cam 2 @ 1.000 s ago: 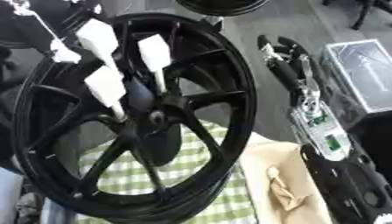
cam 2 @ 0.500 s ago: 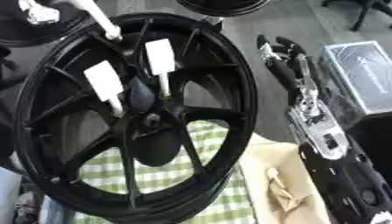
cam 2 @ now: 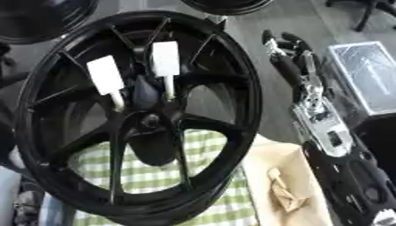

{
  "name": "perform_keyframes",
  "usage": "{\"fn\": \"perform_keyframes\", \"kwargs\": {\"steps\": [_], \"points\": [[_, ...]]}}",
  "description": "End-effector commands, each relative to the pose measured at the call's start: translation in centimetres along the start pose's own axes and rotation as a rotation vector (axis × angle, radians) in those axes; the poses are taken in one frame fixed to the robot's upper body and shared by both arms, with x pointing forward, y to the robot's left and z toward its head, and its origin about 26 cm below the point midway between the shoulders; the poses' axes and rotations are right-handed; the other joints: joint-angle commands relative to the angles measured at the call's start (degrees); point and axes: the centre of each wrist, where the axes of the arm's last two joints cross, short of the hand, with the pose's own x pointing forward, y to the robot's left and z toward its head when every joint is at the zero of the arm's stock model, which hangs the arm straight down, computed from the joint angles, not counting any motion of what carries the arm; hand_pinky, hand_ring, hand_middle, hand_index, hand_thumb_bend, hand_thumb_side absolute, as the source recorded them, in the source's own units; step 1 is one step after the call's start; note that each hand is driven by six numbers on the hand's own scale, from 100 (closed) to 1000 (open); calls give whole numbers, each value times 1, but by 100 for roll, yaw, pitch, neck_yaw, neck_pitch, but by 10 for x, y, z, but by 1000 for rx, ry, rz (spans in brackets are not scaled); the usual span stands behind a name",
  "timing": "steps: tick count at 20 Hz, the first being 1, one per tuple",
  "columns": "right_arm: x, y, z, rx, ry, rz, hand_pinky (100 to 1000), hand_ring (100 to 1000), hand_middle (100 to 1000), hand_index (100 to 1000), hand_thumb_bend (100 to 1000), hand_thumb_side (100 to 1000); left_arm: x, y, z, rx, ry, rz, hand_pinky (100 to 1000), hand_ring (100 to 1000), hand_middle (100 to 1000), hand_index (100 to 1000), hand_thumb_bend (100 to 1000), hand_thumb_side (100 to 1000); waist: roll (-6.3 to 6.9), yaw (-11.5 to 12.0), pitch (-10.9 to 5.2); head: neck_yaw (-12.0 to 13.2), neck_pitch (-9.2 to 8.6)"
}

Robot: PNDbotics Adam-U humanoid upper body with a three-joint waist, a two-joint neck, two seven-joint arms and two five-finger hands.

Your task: Pull the pin out of the wheel hub.

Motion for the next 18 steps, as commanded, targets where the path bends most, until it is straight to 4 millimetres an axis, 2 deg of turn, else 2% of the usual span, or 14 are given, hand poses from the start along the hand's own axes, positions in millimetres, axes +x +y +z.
{"fn": "perform_keyframes", "kwargs": {"steps": [1,5,10,12,13,14,18], "points": [[13,-11,-5,-25,-45,18,793,759,741,863,378,519,6,32,35,121,44,-88,801,722,575,273,142,100,-11,32,-151,-42,-24],[15,-16,-6,-49,-53,19,794,759,741,863,377,518,-11,28,77,196,189,-117,799,721,578,291,158,100,-36,139,-143,-84,-50],[17,-21,-6,-73,-58,16,793,759,740,863,376,518,-46,4,118,282,394,-53,808,739,620,451,188,100,-80,225,-120,-185,-73],[16,-22,-6,-82,-57,13,793,759,740,863,376,518,-62,-11,130,274,474,-16,835,769,665,555,211,100,-80,255,-114,-211,-93],[16,-22,-6,-83,-57,11,793,758,740,863,375,519,-71,-20,135,261,512,11,857,795,703,664,246,100,-82,267,-111,-223,-100],[16,-22,-6,-83,-57,10,793,758,740,863,375,519,-78,-27,141,250,542,33,869,814,731,726,291,100,-86,274,-109,-231,-104],[17,-21,-6,-81,-57,9,793,758,740,863,375,519,-89,-35,149,237,579,55,869,814,731,726,291,100,-91,278,-107,-238,-109]]}}
